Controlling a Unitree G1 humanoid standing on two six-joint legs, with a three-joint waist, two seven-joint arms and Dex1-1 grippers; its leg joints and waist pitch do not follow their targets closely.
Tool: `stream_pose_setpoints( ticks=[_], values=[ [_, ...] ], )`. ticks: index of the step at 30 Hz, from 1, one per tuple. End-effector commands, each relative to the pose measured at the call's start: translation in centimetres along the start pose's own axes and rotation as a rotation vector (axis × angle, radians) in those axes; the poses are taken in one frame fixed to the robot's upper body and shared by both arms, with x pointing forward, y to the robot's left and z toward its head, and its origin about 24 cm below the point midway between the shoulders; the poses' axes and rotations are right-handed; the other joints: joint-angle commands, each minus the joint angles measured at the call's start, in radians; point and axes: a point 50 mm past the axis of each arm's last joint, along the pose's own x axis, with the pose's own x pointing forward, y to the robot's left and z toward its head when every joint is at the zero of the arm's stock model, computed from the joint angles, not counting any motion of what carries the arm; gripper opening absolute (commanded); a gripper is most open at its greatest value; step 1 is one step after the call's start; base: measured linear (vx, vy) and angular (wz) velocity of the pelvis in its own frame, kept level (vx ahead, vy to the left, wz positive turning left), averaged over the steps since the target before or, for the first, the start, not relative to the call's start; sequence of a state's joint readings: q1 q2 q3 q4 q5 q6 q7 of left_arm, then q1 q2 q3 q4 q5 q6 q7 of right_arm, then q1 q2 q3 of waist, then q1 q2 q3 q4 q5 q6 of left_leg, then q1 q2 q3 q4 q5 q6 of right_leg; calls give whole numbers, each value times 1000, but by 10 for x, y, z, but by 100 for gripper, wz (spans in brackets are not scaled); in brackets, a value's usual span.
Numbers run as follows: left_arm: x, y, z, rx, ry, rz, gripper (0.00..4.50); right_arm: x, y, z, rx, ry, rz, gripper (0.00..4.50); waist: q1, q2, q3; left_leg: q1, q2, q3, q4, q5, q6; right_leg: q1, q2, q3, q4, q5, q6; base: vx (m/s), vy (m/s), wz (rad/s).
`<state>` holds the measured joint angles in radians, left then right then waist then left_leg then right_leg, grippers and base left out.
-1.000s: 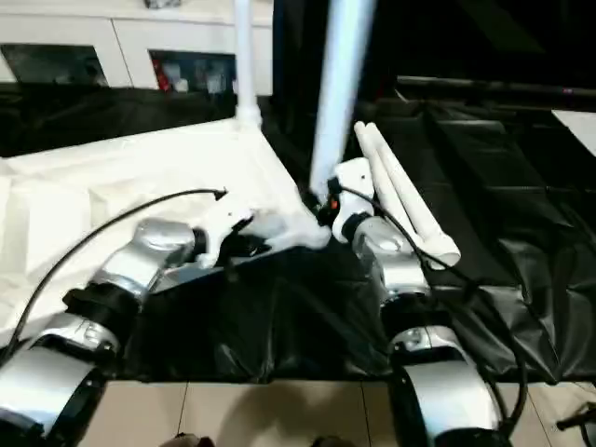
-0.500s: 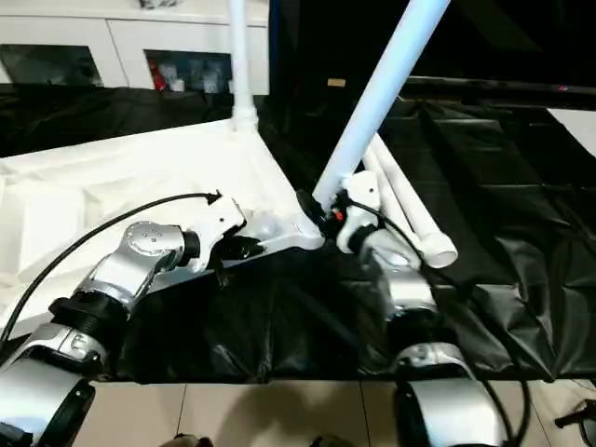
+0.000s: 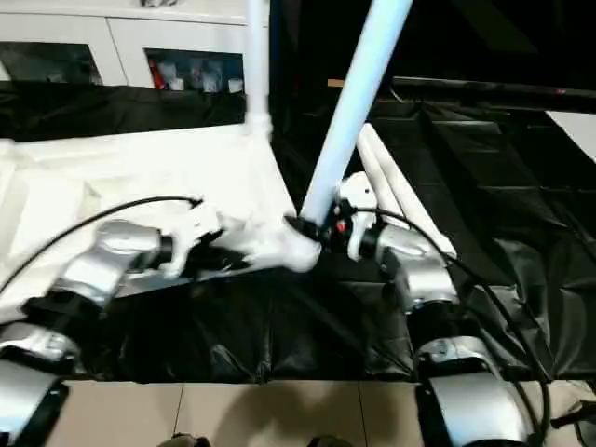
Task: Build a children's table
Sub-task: Insert table leg to table base
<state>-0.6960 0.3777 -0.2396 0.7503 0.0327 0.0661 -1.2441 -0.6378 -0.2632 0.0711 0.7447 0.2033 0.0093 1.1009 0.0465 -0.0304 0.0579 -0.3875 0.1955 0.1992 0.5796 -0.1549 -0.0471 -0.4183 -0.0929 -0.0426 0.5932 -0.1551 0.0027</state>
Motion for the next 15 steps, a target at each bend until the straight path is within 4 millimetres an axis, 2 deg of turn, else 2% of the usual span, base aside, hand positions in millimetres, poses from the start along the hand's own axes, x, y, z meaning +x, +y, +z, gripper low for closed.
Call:
stream_pose_setpoints(
  ticks=[1,8,9,10,15],
  values=[
    [-3,3,42,124,-174,-60,0,5,30,-54,171,211,166,187,7,6,-70,24,36,-8,-67,-293,38,45,-38,25,-61,-245,-250,0,0,0],
    [-11,9,39,144,-120,-87,0,3,43,-60,135,251,290,187,17,4,-68,32,38,-13,-75,-386,-10,37,-43,28,-71,-343,-220,0,0,0],
    [-11,9,39,148,-114,-87,0,3,44,-60,129,250,290,187,18,7,-68,34,38,-15,-76,-396,-16,37,-44,28,-71,-351,-219,0,0,0],
    [-11,9,39,148,-114,-87,0,3,44,-60,129,250,290,187,17,5,-69,33,39,-15,-77,-401,-20,37,-44,28,-71,-346,-221,0,0,0],
    [-14,11,36,154,-93,-87,0,3,46,-57,119,218,286,187,19,6,-70,33,38,-14,-76,-390,-18,38,-42,28,-69,-315,-228,0,0,0]
  ],
)
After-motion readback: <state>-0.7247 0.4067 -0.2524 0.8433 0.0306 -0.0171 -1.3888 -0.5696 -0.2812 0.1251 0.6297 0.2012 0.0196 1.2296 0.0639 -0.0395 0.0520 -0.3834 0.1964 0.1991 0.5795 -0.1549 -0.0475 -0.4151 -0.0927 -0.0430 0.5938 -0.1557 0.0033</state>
